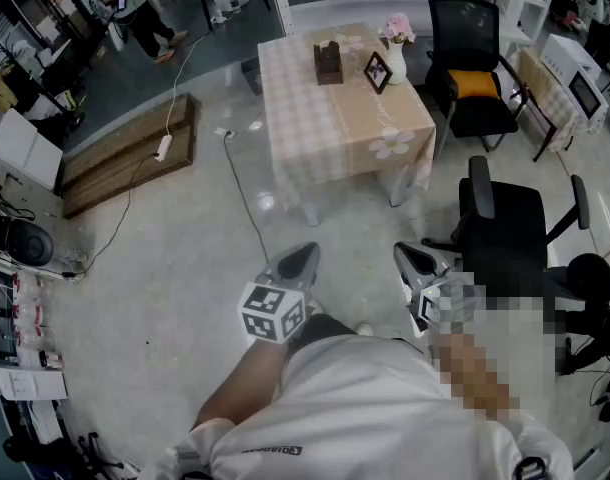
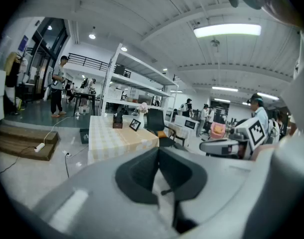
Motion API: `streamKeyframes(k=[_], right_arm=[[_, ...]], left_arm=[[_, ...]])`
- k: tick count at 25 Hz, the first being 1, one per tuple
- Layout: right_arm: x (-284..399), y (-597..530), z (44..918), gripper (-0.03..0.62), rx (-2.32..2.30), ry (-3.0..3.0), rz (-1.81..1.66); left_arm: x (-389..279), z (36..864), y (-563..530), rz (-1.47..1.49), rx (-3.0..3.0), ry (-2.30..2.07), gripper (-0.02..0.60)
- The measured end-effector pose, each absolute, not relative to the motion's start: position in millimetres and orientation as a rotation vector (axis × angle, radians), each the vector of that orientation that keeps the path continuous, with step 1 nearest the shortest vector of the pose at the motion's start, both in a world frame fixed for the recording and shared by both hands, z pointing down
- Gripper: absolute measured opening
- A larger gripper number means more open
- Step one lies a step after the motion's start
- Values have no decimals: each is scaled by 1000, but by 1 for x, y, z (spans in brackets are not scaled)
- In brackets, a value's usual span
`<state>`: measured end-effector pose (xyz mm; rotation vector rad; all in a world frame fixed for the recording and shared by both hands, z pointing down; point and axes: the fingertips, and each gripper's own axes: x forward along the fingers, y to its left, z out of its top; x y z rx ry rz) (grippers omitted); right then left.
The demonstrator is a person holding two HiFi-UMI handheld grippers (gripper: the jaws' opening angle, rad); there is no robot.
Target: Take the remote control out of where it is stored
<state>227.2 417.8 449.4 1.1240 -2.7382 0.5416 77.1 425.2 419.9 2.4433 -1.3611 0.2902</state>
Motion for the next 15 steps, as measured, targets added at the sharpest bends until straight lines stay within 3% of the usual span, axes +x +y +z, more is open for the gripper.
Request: streamKeyframes(k=[15], right_arm=[[229, 415, 448, 5, 1139, -2736, 565]], left_arm=[[79, 414, 426, 274, 2450, -1376, 5]])
